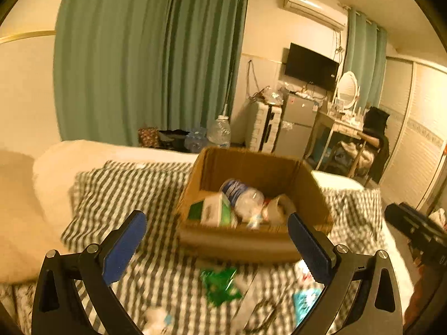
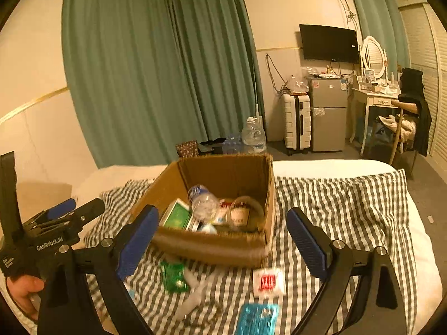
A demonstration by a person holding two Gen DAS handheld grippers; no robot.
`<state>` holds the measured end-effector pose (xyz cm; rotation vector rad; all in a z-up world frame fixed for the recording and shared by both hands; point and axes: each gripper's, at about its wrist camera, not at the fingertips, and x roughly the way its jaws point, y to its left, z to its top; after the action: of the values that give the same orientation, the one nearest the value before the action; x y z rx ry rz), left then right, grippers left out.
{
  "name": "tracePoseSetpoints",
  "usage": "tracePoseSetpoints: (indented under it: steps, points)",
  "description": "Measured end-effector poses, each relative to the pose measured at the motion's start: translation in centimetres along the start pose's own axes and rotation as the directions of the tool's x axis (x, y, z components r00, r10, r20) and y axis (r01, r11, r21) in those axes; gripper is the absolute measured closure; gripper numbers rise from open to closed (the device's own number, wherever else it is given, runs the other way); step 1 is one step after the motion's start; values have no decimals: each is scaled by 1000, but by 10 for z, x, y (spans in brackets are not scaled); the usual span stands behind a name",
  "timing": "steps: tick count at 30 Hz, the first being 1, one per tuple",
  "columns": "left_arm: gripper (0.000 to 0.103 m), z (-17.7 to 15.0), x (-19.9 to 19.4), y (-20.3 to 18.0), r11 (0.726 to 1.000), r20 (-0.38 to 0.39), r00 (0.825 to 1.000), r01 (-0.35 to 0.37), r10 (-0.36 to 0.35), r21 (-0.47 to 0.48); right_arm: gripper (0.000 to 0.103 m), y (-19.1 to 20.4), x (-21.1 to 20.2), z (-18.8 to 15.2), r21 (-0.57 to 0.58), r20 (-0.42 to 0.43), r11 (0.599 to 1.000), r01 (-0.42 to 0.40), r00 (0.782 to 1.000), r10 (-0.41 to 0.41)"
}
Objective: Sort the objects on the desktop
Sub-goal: 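Withdraw both grippers from the box toward the remaining items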
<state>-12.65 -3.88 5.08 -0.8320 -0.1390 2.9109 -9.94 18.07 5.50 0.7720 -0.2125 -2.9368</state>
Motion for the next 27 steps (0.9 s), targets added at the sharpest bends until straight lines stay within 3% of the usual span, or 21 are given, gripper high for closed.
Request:
tracePoseSetpoints:
  steps: [8, 10, 14, 17, 22, 27]
  points:
    - [0, -91, -13, 29, 991, 0, 994, -113, 113, -75, 10, 17, -2, -74, -40, -49, 996, 82, 995, -84]
    - [0, -110, -5, 33, 989, -28, 993, -115, 112, -93, 10, 20, 4, -93, -43, -72, 996, 81, 994, -84]
    - [0, -142, 12, 33, 981, -81, 981, -182, 177, -62, 10, 15, 17, -121, -2, -109, 996, 91, 990, -90]
    - [0, -158, 22, 35, 982, -96, 981, -177, 169, -74, 10, 7, 35, -139, 16, -160, 995, 98, 983, -95]
    - [0, -170, 50, 41, 988, -189, 977, -121, 102, -96, 10, -6, 59, -160, -10, -236, 990, 137, 962, -136]
    - [0, -176, 68, 43, 985, -223, 969, -136, 109, -109, 10, -17, 73, -168, -3, -276, 986, 167, 948, -161]
